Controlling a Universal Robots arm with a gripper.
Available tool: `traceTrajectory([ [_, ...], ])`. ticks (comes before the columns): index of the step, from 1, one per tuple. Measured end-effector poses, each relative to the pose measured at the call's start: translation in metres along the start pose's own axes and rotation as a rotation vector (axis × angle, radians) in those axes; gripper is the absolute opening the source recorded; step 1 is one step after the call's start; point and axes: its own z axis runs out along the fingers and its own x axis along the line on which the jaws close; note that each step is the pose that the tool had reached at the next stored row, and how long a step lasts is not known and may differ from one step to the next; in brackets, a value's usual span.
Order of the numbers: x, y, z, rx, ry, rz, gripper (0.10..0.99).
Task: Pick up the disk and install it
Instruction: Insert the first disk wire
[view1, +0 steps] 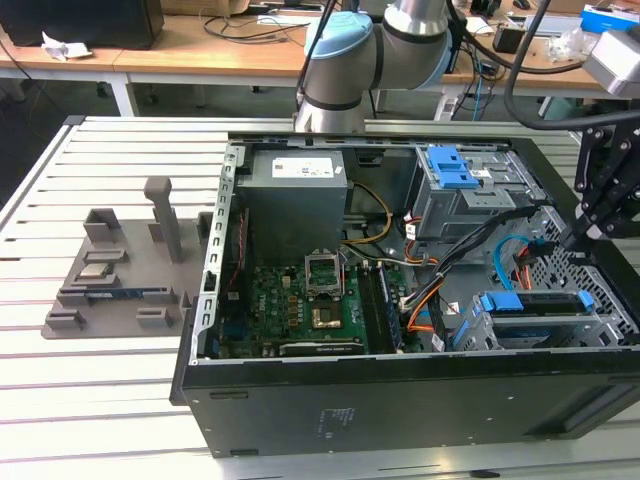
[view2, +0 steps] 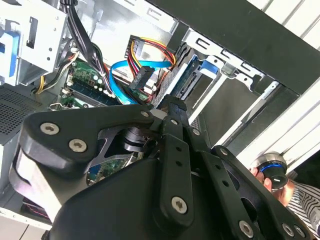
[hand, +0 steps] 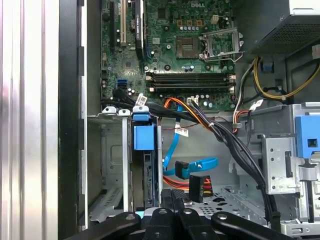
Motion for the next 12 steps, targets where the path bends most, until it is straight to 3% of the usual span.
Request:
traceTrajectory([
  [12,-0.0091,-0.0026,0.0005,0.000,0.0025,0.000,0.106],
])
